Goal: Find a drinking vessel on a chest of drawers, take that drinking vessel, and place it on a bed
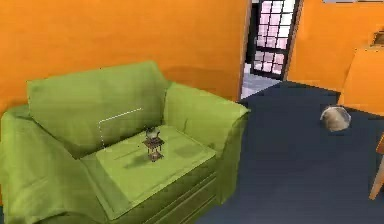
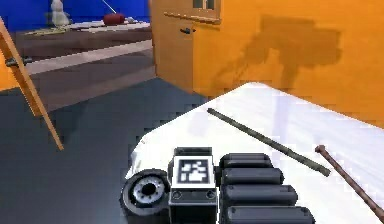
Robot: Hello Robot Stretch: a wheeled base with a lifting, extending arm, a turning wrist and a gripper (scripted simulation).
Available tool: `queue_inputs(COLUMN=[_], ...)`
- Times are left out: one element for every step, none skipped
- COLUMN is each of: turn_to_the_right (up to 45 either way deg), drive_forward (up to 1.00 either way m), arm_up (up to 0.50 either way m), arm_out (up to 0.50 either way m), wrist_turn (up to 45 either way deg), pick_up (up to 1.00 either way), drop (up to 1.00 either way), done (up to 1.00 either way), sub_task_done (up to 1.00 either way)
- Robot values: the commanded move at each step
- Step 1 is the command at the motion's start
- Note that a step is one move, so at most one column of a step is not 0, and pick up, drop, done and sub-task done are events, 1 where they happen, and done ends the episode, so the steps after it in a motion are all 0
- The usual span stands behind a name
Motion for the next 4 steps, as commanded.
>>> queue_inputs(turn_to_the_right=[45.0, 45.0, 33.0, 0.0], drive_forward=[0.0, 0.0, 0.0, 0.2], arm_up=[0.0, 0.0, 0.0, 0.0], arm_out=[0.0, 0.0, 0.0, 0.0], wrist_turn=[0.0, 0.0, 0.0, 0.0], pick_up=[0.0, 0.0, 0.0, 0.0], drop=[0.0, 0.0, 0.0, 0.0], done=[0.0, 0.0, 0.0, 0.0], sub_task_done=[0.0, 0.0, 0.0, 0.0])
